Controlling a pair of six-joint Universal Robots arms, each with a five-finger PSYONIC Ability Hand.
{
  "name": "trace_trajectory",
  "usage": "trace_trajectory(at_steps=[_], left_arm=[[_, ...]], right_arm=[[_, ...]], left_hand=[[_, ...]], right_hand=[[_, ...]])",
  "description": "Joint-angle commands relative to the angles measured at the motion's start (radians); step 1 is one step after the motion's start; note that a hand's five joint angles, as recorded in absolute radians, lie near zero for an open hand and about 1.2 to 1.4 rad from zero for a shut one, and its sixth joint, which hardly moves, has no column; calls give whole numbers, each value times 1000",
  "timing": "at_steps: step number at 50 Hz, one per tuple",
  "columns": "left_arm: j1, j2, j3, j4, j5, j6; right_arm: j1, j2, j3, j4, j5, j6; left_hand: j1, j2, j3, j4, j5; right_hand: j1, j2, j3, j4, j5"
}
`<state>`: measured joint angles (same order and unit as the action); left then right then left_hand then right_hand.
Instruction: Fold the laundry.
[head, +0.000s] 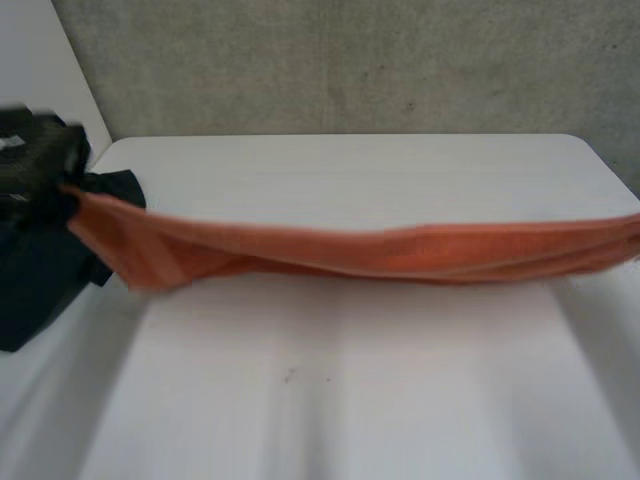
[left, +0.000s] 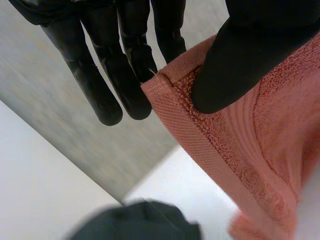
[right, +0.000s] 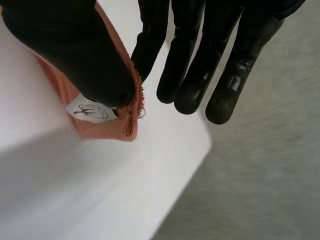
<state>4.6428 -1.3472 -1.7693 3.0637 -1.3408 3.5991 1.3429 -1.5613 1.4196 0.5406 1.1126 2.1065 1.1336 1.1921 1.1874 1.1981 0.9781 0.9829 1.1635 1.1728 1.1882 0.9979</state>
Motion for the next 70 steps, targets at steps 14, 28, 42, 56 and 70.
trace_trajectory(at_steps=[14,28,42,56,70], left_arm=[[-122,-717,612,264,-146,4],[-151,-681,789,776,-281,-31],[-145,-685,409,722,-176,-151],[-141,-808,171,673,-123,-36],[-72,-284,-120,68,-123,165]], right_arm=[[341,644,-631,-295,331,191],[390,653,-955,-876,421,339],[394,661,-561,-869,322,337],[326,755,-300,-628,282,277],[170,334,73,-71,270,-80]], left_hand=[[263,204,209,198,244],[263,204,209,198,244],[263,204,209,198,244],[263,204,209,198,244],[263,204,209,198,244]], right_hand=[[413,233,223,208,224],[413,233,223,208,224],[413,233,223,208,224],[413,233,223,208,224],[413,233,223,208,224]])
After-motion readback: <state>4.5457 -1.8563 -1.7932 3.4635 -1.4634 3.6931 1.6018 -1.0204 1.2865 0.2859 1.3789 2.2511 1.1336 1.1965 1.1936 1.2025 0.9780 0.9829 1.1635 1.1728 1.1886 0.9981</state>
